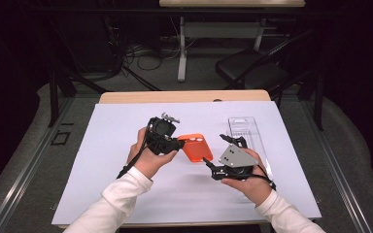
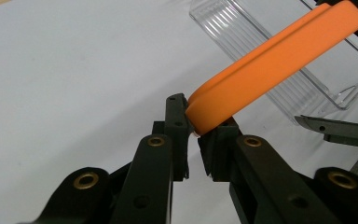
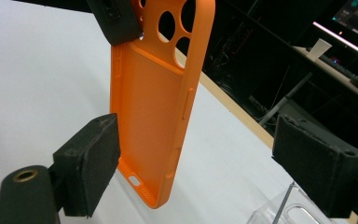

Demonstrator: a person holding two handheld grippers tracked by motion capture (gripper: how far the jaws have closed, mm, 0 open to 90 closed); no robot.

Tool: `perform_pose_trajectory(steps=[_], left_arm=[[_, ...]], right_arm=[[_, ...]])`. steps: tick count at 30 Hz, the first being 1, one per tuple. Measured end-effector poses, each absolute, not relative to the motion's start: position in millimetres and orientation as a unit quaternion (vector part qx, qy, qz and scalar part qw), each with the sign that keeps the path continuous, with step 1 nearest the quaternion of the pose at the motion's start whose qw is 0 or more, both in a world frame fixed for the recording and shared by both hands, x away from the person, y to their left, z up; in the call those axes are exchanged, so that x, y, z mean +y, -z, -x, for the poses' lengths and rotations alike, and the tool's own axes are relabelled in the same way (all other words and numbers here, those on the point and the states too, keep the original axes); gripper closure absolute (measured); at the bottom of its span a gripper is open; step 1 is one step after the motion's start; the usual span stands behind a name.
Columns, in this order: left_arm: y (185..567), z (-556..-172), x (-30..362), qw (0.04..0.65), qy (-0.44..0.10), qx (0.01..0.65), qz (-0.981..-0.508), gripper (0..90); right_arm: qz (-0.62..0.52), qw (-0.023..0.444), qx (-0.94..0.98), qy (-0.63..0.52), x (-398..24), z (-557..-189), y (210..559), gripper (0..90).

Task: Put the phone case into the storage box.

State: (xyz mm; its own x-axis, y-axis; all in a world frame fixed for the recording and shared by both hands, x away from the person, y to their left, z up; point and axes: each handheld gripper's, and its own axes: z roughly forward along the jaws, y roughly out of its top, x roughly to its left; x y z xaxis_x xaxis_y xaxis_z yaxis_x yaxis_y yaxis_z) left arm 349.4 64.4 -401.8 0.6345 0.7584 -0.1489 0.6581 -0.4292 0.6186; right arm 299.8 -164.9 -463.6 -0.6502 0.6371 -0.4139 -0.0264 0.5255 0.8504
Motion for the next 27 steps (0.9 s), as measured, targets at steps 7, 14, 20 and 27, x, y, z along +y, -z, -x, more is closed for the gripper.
perform_pose_trajectory(steps=[7, 14, 20, 27], left_arm=[[403.4, -349.4, 59.7, 0.32, -0.08, 0.418, -0.846, 81.8], [404.3, -348.7, 55.4, 0.314, -0.087, 0.414, -0.85, 81.8], [405.3, -347.1, 50.8, 0.307, -0.097, 0.407, -0.855, 81.8], [406.3, -346.2, 45.5, 0.3, -0.102, 0.402, -0.859, 81.8]], right_arm=[[-0.205, 0.352, 0.798, -0.444, -163.3, -303.8, 467.9, 4.0], [-0.203, 0.353, 0.794, -0.452, -161.3, -302.7, 467.8, 4.3], [-0.199, 0.353, 0.794, -0.453, -159.3, -302.1, 466.5, 4.4], [-0.197, 0.358, 0.792, -0.455, -159.7, -300.5, 461.9, 14.1]])
